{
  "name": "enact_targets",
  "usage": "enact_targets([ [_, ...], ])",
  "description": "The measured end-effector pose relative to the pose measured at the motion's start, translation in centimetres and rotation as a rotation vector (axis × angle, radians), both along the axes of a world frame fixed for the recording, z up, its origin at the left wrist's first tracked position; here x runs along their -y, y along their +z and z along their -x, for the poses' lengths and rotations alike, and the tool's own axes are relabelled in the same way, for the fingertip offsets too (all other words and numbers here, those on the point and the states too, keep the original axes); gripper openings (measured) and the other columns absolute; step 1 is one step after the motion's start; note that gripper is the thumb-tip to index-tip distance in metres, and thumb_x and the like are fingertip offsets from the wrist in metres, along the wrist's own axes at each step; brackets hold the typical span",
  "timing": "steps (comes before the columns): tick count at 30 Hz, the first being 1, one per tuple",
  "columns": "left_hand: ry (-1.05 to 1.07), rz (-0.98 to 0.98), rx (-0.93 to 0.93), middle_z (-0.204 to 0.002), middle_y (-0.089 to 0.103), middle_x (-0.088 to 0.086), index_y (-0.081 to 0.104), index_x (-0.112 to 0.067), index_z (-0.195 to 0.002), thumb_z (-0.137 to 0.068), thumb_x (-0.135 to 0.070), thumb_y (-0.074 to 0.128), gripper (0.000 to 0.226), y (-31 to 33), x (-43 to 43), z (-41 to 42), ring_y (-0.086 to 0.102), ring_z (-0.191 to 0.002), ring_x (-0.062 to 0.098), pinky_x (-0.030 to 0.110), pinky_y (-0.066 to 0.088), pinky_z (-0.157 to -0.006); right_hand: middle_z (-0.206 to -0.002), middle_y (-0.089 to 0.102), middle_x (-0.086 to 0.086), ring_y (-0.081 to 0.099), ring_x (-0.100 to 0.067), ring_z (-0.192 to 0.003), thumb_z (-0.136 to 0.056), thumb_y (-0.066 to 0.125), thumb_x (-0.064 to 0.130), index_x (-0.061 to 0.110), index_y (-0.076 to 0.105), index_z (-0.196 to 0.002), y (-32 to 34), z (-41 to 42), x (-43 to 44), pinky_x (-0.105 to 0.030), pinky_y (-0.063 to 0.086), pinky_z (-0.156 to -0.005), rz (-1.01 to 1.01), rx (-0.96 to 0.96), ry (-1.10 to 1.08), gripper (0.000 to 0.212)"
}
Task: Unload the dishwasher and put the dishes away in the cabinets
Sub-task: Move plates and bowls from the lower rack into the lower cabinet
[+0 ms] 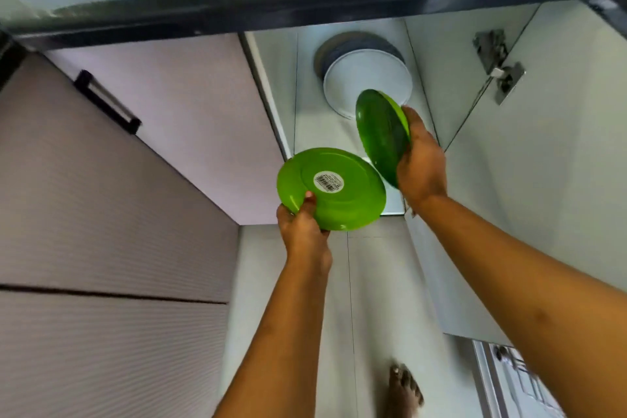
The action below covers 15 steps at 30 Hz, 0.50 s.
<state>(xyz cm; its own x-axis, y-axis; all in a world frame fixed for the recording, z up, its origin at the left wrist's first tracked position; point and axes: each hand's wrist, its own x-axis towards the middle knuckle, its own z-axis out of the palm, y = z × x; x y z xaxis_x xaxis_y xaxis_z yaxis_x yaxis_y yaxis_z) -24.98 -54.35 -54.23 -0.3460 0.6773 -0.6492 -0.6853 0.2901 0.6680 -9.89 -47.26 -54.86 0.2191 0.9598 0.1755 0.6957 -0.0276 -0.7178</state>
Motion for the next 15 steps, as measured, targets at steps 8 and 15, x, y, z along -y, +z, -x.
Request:
enact_targets([
  [8,-0.007,-0.103,0.060,-0.130,0.057,0.015,0.044,-0.010,-0.133,-0.094,-0.007,0.052,0.040,-2.1,-7.9,-1.8,0.058,-0.113,0.030,0.041,0.052,-0.085,-0.122,0.063,-0.017,0.067,-0.042,-0.070,-0.069,0.051,-0.021,0.021,0.049,-0.137,-1.2,-1.4,-10.9,-0.046,0.057,-0.053,-0.193,0.629,0.225,0.080],
  [15,0.019,-0.106,0.168,-0.129,0.058,0.013,0.045,-0.015,-0.134,-0.091,-0.005,0.056,0.046,-3.6,-12.4,-1.6,0.061,-0.103,0.026,0.038,0.055,-0.077,-0.124,0.063,-0.016,0.068,-0.044,-0.087,-0.083,0.035,0.002,0.033,0.047,-0.137,-2.3,-1.4,-16.4,-0.050,0.057,-0.060,-0.079,0.977,0.352,0.063],
])
